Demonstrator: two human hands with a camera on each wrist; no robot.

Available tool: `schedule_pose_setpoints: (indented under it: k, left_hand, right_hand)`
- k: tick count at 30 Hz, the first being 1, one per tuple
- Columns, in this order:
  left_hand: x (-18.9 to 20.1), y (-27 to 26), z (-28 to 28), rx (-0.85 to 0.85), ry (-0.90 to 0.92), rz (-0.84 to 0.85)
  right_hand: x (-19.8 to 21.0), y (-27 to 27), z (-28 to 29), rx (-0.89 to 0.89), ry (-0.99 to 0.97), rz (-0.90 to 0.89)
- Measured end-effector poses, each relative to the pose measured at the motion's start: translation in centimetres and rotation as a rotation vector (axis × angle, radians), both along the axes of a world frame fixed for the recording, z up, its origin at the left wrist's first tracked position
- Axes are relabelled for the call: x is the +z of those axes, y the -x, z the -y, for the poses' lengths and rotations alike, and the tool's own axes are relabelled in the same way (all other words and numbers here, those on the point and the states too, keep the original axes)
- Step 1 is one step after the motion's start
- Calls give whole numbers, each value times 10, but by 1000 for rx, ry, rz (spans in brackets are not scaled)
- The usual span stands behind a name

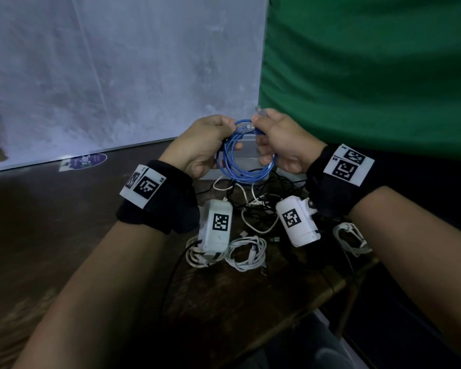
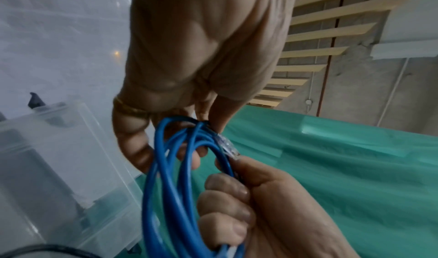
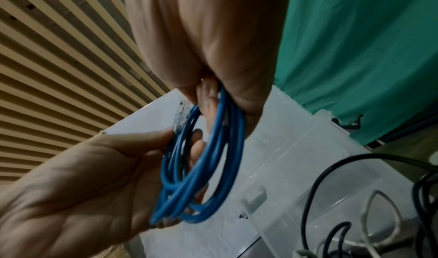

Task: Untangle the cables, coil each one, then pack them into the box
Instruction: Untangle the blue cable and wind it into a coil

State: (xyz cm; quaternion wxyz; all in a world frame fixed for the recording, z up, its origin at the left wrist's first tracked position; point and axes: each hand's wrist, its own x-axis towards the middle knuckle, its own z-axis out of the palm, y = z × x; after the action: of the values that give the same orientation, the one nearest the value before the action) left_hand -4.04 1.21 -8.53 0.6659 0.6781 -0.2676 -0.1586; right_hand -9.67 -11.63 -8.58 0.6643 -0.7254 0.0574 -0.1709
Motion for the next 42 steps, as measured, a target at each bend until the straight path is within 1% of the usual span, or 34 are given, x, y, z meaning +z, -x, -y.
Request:
schedule_pose_setpoints:
  k: [3,6,8,11,13,16,23,25,28,31,33,36,39,42]
  left_hand:
    - [-2,1,2,-66,100,-109]
    - [0,2,5,-60,162,-192]
    - [-1,2,5,-37,174,-257]
    - [-4,1,5,-23,140,-347]
    - [-4,2,7,-28,170,-382]
    - [-3,3,11,-48,217,-369]
    - [-9,1,13,-22,213,-191]
    - [-8,-1,12,-32,215,-208]
    - [-7,-2,11,-44,193,-283]
    - [-9,-1,11,-3,147,-258]
    - [-8,-3,10,4,147,-249]
    - [-6,-7,6,19,190,-272]
    - [-7,-13,5,111,250,-245]
    - [-8,-18,4,217,265,-218]
  right_hand:
    - [7,2,4,-2,-71,32]
    - [9,2,7,-2,-126,62]
    - [8,1,8,-20,-136,70]
    - [8,-1,9,-56,-155,87]
    - [6,-2,9,-53,-160,84]
    - [4,-4,8,0,-160,64]
    - [0,0,4,97,-150,31]
    - [1,-1,4,111,-151,27]
    - [0,-2,6,132,-147,18]
    - [0,0,7,174,-135,-3]
    - [1,2,9,164,-124,-29]
    - [0,3,12,96,-93,-57]
    - [-1,2,16,13,-134,-22]
    - [-3,3,20,10,-206,20]
